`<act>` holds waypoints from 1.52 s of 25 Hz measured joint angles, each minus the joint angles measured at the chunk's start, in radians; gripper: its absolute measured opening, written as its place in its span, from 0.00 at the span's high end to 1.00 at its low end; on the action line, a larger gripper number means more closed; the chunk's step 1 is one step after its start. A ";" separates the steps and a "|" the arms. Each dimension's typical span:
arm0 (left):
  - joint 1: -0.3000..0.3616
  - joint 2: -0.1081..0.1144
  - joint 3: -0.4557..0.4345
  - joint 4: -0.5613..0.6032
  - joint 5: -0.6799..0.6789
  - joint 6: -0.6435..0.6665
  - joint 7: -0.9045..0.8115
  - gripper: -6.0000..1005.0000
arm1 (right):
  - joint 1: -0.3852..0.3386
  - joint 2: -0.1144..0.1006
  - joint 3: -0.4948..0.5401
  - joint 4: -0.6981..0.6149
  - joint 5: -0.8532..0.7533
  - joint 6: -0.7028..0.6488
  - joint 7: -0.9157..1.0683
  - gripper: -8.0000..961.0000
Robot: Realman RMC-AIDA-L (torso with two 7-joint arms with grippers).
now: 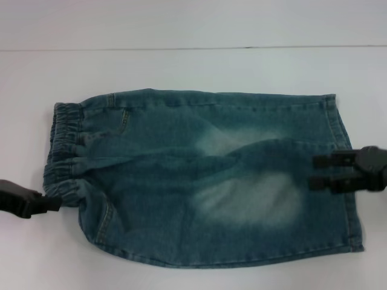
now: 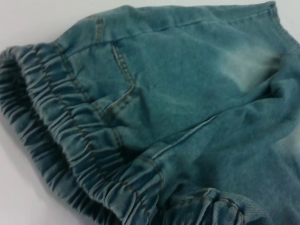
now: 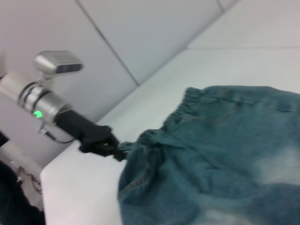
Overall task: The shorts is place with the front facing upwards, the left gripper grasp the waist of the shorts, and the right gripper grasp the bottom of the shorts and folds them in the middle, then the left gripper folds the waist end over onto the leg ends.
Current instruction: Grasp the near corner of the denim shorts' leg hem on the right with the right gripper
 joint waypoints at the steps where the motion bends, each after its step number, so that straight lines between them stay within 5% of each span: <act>1: -0.001 0.001 -0.001 0.000 -0.006 0.005 0.000 0.94 | 0.006 -0.007 0.001 -0.008 -0.003 0.000 0.025 0.07; 7: -0.014 0.006 -0.005 0.000 -0.016 0.006 -0.006 0.95 | 0.051 -0.024 0.001 -0.148 -0.213 -0.059 0.159 0.07; 17: -0.036 0.007 -0.009 0.005 -0.016 0.003 -0.011 0.95 | 0.101 -0.021 0.000 -0.149 -0.534 -0.121 0.164 0.08; 27: -0.049 0.007 -0.008 0.000 -0.015 -0.010 -0.014 0.95 | 0.107 -0.008 -0.056 -0.111 -0.591 -0.047 0.198 0.08; 32: -0.046 0.005 -0.008 -0.001 -0.015 -0.010 -0.014 0.95 | 0.116 0.000 -0.074 -0.089 -0.591 -0.015 0.201 0.21; 38: -0.043 0.003 -0.009 -0.002 -0.014 -0.011 -0.013 0.95 | 0.130 0.010 -0.089 -0.055 -0.592 0.016 0.201 0.21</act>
